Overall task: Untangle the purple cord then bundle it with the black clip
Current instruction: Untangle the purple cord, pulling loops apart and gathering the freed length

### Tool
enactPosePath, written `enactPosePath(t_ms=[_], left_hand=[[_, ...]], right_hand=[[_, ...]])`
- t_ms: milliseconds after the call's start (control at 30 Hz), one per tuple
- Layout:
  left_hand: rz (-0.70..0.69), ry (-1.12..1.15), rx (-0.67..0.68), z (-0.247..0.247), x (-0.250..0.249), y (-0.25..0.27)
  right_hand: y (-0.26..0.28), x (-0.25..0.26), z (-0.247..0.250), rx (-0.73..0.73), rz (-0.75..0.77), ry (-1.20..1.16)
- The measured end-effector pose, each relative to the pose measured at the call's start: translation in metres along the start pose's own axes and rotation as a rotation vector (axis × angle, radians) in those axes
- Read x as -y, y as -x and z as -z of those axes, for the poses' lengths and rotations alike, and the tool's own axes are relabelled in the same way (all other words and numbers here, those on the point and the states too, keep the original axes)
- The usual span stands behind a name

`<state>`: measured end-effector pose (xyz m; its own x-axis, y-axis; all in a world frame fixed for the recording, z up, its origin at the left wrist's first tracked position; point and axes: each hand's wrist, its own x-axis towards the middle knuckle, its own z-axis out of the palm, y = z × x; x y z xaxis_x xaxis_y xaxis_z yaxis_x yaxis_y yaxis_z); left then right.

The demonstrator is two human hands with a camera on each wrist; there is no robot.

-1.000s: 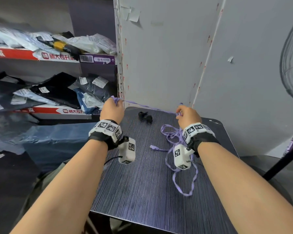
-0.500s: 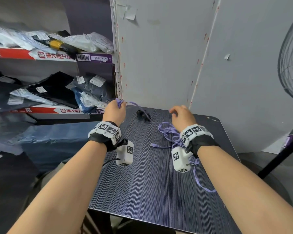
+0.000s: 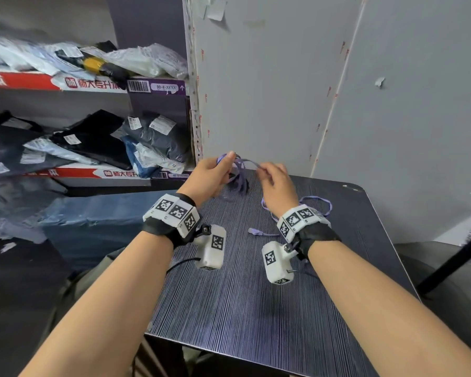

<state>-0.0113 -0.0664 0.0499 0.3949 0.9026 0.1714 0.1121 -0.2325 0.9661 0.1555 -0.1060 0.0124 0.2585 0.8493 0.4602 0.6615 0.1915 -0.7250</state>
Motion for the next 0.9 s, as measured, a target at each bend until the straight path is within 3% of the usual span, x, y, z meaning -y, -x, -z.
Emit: enactPosePath(t_ms=[100,200,267,367,533,700,800,900], left_hand=[[0.022,0.011,0.067,-0.004,0.003,0.001],[0.052,-0.011,0.172,-0.014,0.006,0.002],[0.046,0.011,0.211,-0.017,0.004,0.002],[0.037,0.152,0.206,-0.015,-0.005,0.002],[0.033,0.332,0.129,-0.011,-0.014,-0.001],[0.036,0.486,-0.082,0.003,-0.013,-0.008],[0.004,0.431,-0.129,0.009,-0.009,-0.009],[-0.028,0.383,-0.082,0.005,-0.003,-0.009]], right_hand=[[-0.008,0.0,0.0,-0.205,0.097,0.01],[-0.015,0.005,-0.002,-0.263,0.178,0.053],[-0.017,0.009,0.004,-0.176,0.186,-0.005],[-0.01,0.006,0.008,-0.02,0.064,-0.112],[0.001,-0.009,0.003,0.228,-0.054,-0.047],[0.013,-0.032,0.0,0.414,-0.188,0.074],[0.018,-0.043,0.001,0.454,-0.173,0.192],[0.016,-0.042,0.002,0.518,-0.037,0.495]])
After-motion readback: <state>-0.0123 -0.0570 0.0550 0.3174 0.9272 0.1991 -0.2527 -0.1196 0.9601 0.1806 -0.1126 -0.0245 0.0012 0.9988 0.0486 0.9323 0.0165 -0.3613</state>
